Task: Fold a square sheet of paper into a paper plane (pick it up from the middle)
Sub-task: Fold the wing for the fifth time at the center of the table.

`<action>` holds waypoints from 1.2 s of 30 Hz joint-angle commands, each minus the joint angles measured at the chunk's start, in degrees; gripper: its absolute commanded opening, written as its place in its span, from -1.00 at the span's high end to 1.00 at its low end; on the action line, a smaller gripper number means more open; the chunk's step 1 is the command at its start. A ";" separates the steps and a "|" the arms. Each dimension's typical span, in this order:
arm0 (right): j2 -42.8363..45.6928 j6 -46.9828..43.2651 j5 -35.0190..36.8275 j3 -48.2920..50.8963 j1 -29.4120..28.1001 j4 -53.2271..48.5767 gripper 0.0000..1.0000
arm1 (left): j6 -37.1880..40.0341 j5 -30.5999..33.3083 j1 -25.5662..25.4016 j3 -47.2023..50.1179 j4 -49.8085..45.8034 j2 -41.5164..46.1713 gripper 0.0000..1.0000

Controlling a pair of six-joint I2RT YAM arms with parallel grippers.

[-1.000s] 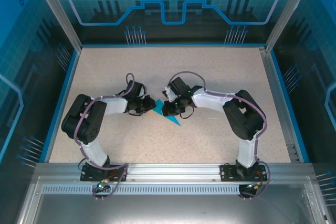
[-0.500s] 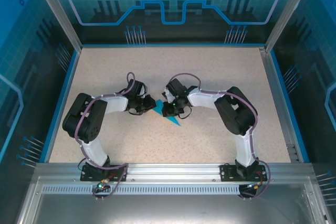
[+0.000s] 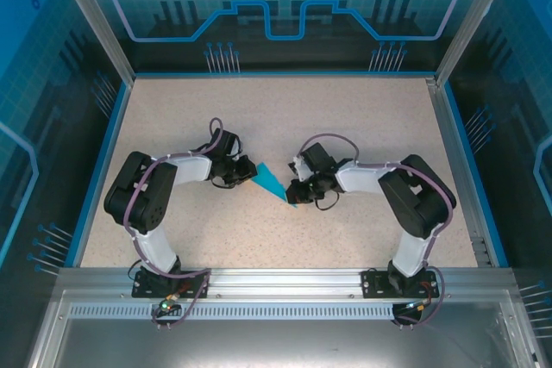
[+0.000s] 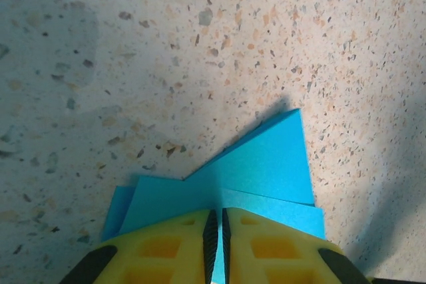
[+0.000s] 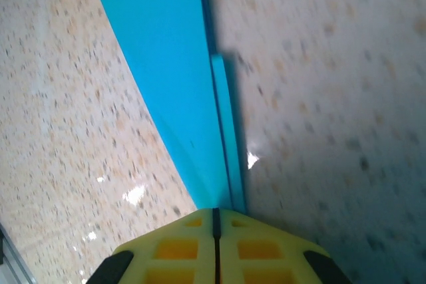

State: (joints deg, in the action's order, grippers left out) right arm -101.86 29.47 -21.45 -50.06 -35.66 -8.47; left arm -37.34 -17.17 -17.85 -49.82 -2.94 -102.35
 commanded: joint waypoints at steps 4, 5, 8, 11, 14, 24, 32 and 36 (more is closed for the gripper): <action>4.51 -2.09 1.31 6.89 0.55 -9.98 0.86 | 1.29 5.57 0.01 0.42 -7.47 -3.66 0.67; 5.42 -2.33 1.77 6.91 0.58 -10.67 0.86 | 1.29 5.38 0.00 0.24 -7.44 -3.69 0.67; 9.08 -2.31 3.04 6.73 1.15 -11.88 0.86 | 1.82 4.48 -0.07 -0.51 -7.58 -3.25 0.66; 14.89 -1.71 4.77 6.64 1.86 -11.99 0.79 | 2.77 3.82 -0.41 -2.40 -9.26 -1.62 0.63; 20.53 -1.56 9.45 6.55 3.00 -12.94 0.47 | 3.84 3.89 -1.51 -5.49 -12.47 1.70 0.52; 30.06 -1.74 20.30 9.83 9.12 -11.64 -0.55 | -0.44 8.61 -6.68 -16.50 -28.09 9.33 -0.09; 34.11 -0.37 21.60 15.12 13.28 -10.22 -0.88 | -9.96 25.27 -15.73 -22.65 -39.26 7.10 -0.39; 34.81 0.32 21.54 16.05 14.26 -9.81 -0.99 | -12.50 27.95 -17.89 -24.88 -39.35 3.82 -0.48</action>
State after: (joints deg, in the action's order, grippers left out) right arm -68.12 29.08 -0.60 -34.72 -22.70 -18.85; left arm -45.78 5.06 -35.11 -72.10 -38.17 -95.98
